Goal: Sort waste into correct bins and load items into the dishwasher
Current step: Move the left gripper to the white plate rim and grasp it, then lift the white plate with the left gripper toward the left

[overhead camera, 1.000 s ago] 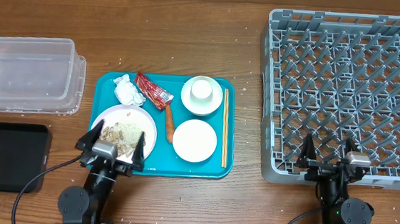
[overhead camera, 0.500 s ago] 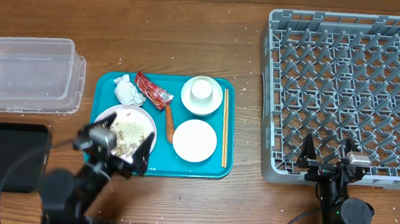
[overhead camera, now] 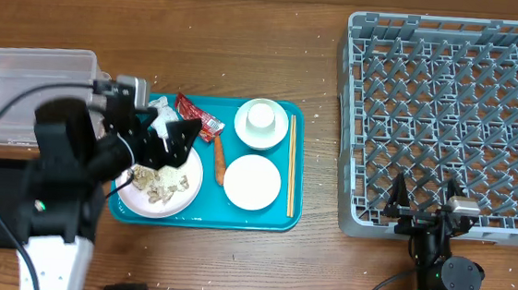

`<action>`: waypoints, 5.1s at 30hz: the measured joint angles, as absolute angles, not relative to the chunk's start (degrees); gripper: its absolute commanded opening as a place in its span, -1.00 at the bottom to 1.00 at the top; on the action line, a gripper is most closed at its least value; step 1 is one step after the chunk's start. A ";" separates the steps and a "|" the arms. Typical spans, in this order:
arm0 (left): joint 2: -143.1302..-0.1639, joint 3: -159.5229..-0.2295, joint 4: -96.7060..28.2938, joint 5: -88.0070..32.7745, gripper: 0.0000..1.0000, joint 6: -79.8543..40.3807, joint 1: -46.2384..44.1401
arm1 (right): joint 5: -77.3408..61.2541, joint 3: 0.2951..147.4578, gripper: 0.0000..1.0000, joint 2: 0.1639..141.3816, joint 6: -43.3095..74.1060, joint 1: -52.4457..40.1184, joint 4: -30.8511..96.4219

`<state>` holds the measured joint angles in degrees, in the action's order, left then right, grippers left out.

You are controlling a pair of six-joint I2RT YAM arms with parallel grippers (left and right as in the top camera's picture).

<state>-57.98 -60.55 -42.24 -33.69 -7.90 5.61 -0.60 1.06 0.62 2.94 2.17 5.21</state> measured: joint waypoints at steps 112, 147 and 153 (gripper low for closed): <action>-112.64 -86.63 -75.92 3.75 -0.92 -31.38 -13.52 | -0.60 1.06 1.00 0.62 2.94 2.17 5.15; -112.71 -102.80 -93.89 20.05 -0.92 -36.53 -6.37 | -0.60 1.06 1.00 0.62 2.94 2.17 5.15; -112.75 -104.20 -91.50 20.18 -0.92 -36.51 1.69 | -0.60 1.06 1.00 0.62 2.96 2.17 5.15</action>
